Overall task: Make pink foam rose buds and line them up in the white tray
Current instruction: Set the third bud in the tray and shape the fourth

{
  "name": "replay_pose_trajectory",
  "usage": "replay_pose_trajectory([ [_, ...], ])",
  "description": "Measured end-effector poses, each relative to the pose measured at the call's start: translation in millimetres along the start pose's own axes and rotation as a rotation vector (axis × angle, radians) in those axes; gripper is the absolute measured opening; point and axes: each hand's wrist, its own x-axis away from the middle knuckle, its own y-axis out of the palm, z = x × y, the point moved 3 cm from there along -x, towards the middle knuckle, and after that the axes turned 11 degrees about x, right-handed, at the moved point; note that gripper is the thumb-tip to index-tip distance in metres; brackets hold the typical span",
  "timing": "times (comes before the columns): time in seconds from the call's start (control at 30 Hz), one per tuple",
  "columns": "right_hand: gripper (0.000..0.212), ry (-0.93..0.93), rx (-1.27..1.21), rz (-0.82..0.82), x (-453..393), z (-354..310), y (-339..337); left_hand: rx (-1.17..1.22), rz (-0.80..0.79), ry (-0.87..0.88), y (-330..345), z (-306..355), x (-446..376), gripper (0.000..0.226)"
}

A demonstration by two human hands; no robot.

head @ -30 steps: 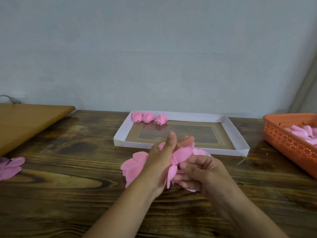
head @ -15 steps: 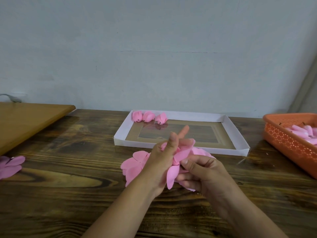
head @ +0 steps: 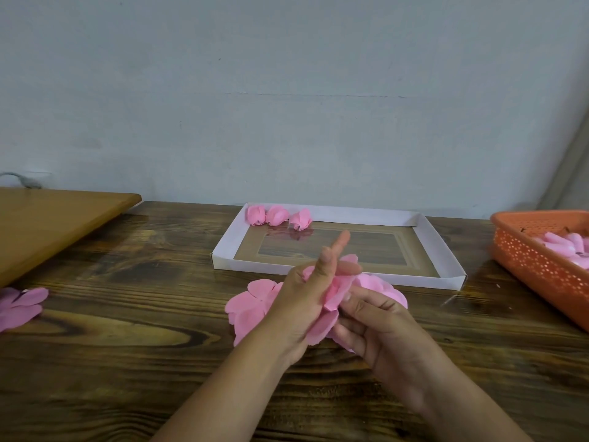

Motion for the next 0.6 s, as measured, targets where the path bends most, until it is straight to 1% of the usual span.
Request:
replay_pose_trajectory([
  [0.03,0.043,0.003,-0.014,-0.005,0.0,0.3,0.1,0.007,-0.004,0.010,0.1,-0.3,-0.2,0.105],
  [0.07,0.043,0.004,-0.029,-0.011,0.2,0.6,0.4,0.014,-0.012,0.016,1.2,-0.6,0.1,0.098],
  [0.13,0.041,0.003,-0.059,-0.028,0.7,0.3,1.7,0.044,-0.039,0.008,4.4,-0.3,1.4,0.076],
  [0.2,0.041,-0.001,-0.094,-0.048,0.7,0.1,3.3,0.089,-0.063,0.016,6.8,1.0,2.8,0.068],
  [0.3,0.040,-0.016,-0.135,-0.075,0.7,-0.4,5.0,0.105,-0.069,0.048,8.7,3.7,3.9,0.065],
  [0.43,0.029,-0.062,-0.137,-0.122,1.8,-2.7,7.5,0.090,-0.088,0.068,13.3,7.7,6.7,0.063],
  [0.6,0.030,-0.118,-0.126,-0.167,1.3,-3.5,11.0,0.097,-0.093,0.076,16.6,10.2,8.4,0.065],
])
